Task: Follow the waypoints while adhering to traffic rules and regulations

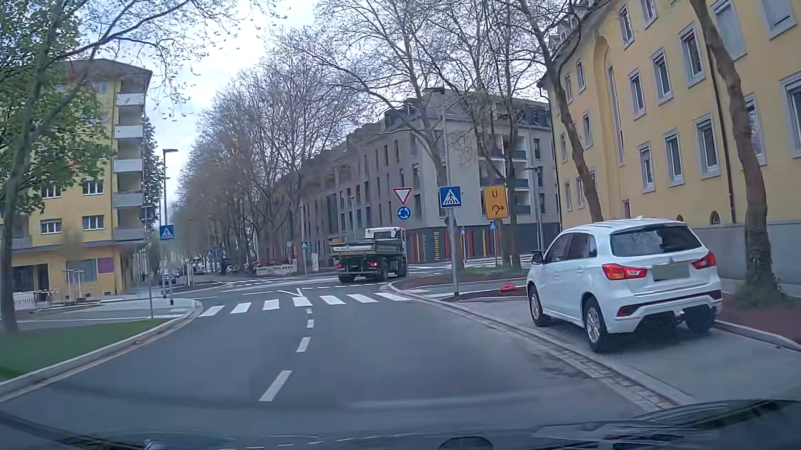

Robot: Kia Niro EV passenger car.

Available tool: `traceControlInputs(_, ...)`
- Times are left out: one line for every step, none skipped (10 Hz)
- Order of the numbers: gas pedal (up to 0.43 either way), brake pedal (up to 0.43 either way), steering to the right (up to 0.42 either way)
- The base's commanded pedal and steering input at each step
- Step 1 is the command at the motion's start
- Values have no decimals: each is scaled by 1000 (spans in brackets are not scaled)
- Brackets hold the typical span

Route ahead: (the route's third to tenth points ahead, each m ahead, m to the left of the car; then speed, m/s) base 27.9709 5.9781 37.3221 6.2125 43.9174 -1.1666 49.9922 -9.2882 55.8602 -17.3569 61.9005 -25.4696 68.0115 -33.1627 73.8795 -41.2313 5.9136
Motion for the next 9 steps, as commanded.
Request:
traceControlInputs(0,0,13)
traceControlInputs(0,0,6)
traceControlInputs(0,0,0)
traceControlInputs(0,0,-1)
traceControlInputs(0,0,-4)
traceControlInputs(0,12,-9)
traceControlInputs(0,55,-14)
traceControlInputs(0,85,-24)
traceControlInputs(0,91,-37)
